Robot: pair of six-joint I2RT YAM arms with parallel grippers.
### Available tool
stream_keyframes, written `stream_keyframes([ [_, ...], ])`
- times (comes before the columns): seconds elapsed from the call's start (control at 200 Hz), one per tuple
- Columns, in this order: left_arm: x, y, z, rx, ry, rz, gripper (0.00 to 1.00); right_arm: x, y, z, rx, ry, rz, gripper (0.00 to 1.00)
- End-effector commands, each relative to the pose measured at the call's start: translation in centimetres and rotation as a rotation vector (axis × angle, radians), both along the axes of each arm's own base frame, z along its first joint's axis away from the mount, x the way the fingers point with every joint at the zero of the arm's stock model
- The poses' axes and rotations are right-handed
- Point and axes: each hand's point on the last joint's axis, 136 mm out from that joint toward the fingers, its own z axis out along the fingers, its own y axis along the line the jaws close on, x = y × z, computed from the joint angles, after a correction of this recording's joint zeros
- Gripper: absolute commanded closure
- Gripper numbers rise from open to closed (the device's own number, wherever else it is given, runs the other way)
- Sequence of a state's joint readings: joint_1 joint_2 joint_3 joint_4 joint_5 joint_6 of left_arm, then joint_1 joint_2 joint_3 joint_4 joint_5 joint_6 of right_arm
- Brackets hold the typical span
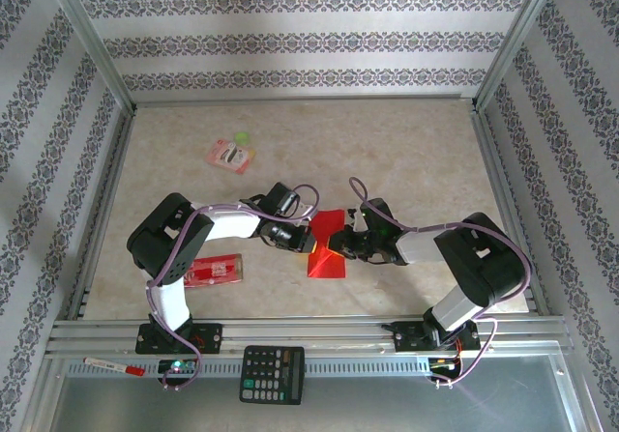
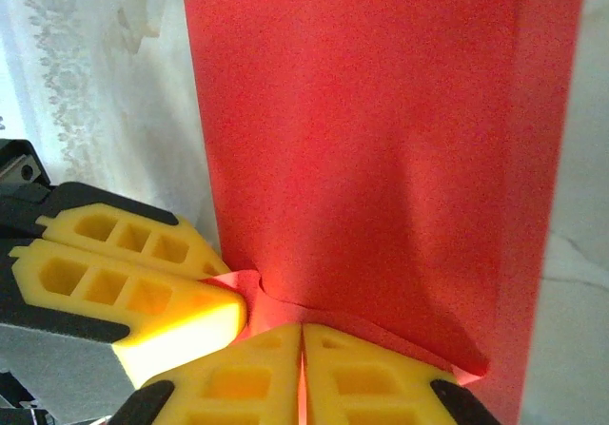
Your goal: Fold a paper plane with a square sheet of paper (pick it up from the middle)
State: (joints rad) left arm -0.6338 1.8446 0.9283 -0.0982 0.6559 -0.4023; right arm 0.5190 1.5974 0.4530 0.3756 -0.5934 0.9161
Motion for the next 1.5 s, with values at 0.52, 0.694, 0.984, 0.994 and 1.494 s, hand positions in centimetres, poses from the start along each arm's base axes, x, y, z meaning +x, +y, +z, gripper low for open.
stream_keyframes([
  [0.52,-1.5,2.4,3.9,0.056,-0.062,0.121,0.75,-2.1,-2.0,-3.1,-0.131,0.082,-0.014,0.90],
  [0.694,-3.0,1.5,4.3,0.025,-0.045,0.121,0.89,-2.7,-2.7,-4.1,-0.244,0.112,-0.012,0.91],
  [0.984,-4.6,-0.6,4.4,-0.062,0.017,0.102,1.00,-3.3,-3.6,-5.6,-0.319,0.146,-0.015,0.92],
  [0.994,-4.6,-0.8,4.5,-0.065,0.019,0.099,1.00,-3.3,-3.6,-5.7,-0.319,0.147,-0.015,0.92],
  [1.494,-6.1,-2.5,2.0,-0.031,0.083,0.018,1.00,-3.2,-3.6,-5.6,-0.315,0.140,-0.008,0.92],
])
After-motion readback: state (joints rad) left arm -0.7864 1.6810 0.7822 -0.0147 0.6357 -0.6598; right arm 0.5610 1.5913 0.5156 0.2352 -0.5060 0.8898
